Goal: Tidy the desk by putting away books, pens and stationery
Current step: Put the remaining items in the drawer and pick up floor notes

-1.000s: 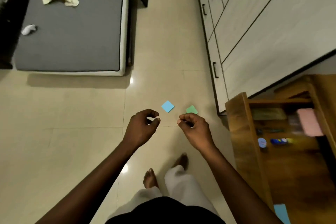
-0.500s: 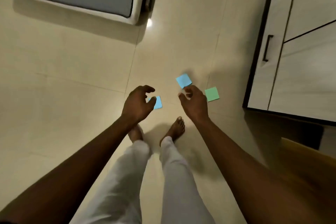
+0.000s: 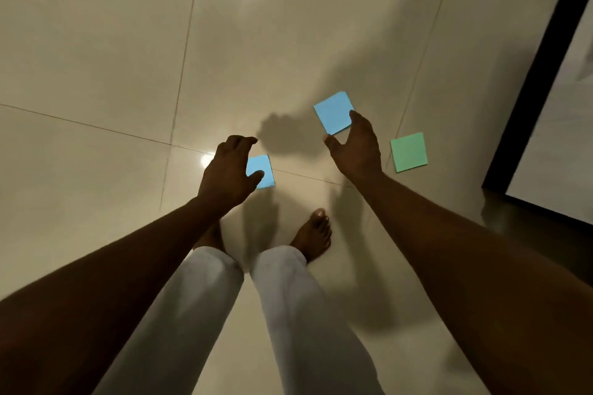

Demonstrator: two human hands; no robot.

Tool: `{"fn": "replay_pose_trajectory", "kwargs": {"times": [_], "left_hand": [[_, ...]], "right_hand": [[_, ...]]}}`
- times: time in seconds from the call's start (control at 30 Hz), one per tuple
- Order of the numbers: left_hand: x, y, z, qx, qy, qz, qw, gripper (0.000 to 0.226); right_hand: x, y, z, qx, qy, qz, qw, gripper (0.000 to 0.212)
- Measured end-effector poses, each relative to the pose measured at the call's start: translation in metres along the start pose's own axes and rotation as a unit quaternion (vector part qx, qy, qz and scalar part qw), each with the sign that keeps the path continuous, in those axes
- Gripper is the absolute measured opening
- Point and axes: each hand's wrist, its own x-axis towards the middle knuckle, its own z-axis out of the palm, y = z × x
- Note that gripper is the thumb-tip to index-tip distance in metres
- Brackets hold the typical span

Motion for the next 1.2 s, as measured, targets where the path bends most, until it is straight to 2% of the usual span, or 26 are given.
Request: {"fn": "replay_pose_trajectory", "kwargs": {"times": [0.2, 0.37, 0.53, 0.63, 0.73, 0.83, 0.9, 1.03, 1.2], "left_hand": [[0.067, -0.057, 0.096, 0.035, -0.035, -0.041, 0.998, 0.087], [0.075, -0.078, 0.153, 0.085, -0.022, -0.047, 0.995, 0.096], [0.083, -0.094, 0.171, 0.118, 0.008, -0.043, 0.992, 0.087], [0.082, -0.104, 0.175, 0.103, -0.002, -0.074, 0.992, 0.077], [0.089, -0.109, 0.170, 0.045, -0.013, -0.073, 0.996, 0.054], [0.090, -0.105, 0.157, -0.029, -0.012, -0.064, 0.997, 0.019], [0.081, -0.096, 0.143, -0.055, 0.006, -0.069, 0.996, 0.013], [0.047, -0.075, 0.093, -0.117, 0.033, -0.076, 0.990, 0.015], [-0.020, -0.029, 0.004, -0.191, 0.045, -0.083, 0.977, 0.013]], "right_hand": [[0.101, 0.046, 0.069, -0.046, 0.018, -0.006, 0.999, 0.087], [0.143, 0.077, 0.099, -0.107, 0.030, 0.025, 0.994, 0.098], [0.155, 0.089, 0.116, -0.153, 0.088, 0.032, 0.984, 0.097], [0.159, 0.095, 0.118, -0.137, 0.083, 0.069, 0.985, 0.087], [0.158, 0.099, 0.119, -0.171, 0.067, 0.048, 0.982, 0.070], [0.147, 0.102, 0.128, -0.079, 0.052, 0.021, 0.995, 0.039], [0.127, 0.099, 0.131, 0.012, 0.046, 0.038, 0.998, 0.022], [0.063, 0.077, 0.119, 0.152, 0.038, 0.050, 0.986, 0.019], [-0.043, 0.027, 0.070, 0.238, 0.035, 0.073, 0.968, 0.021]]}}
